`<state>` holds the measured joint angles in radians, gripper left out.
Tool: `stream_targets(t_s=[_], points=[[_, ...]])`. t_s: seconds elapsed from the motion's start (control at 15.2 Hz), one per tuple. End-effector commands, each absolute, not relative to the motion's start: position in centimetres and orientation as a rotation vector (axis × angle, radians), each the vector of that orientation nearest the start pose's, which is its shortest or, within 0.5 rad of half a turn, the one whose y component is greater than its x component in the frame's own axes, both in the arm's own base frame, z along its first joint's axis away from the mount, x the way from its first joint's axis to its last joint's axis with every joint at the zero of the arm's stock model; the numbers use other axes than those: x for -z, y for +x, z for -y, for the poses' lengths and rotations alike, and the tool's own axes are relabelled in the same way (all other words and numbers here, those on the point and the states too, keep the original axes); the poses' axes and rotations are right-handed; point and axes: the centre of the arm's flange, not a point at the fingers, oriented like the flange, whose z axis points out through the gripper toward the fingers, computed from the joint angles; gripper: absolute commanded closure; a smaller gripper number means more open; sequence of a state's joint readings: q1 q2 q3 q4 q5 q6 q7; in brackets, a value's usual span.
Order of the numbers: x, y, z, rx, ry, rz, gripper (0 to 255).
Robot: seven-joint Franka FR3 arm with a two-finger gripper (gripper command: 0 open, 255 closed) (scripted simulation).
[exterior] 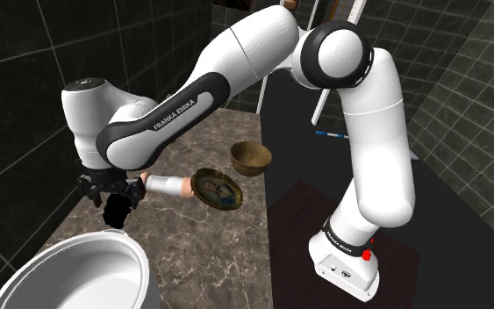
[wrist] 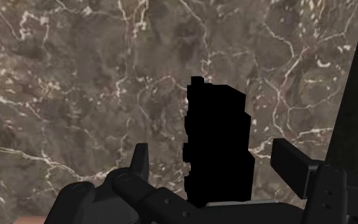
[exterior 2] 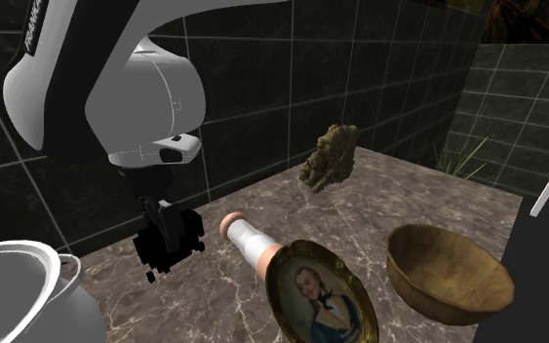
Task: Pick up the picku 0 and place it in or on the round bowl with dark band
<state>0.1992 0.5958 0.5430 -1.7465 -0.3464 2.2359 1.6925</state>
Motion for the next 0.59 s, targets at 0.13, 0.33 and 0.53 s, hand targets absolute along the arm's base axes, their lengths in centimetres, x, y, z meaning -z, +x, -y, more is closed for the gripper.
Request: stream_targets(t_s=[0.13, 0.33, 0.53], points=[[-27.08, 51.67, -41.34, -0.037, -2.882, -1.234, 255], [-27.08, 51.67, -41.34, -0.037, -2.882, -1.234, 255], [-27.08, 51.67, -41.35, -0.037, -2.882, -1.234, 255]])
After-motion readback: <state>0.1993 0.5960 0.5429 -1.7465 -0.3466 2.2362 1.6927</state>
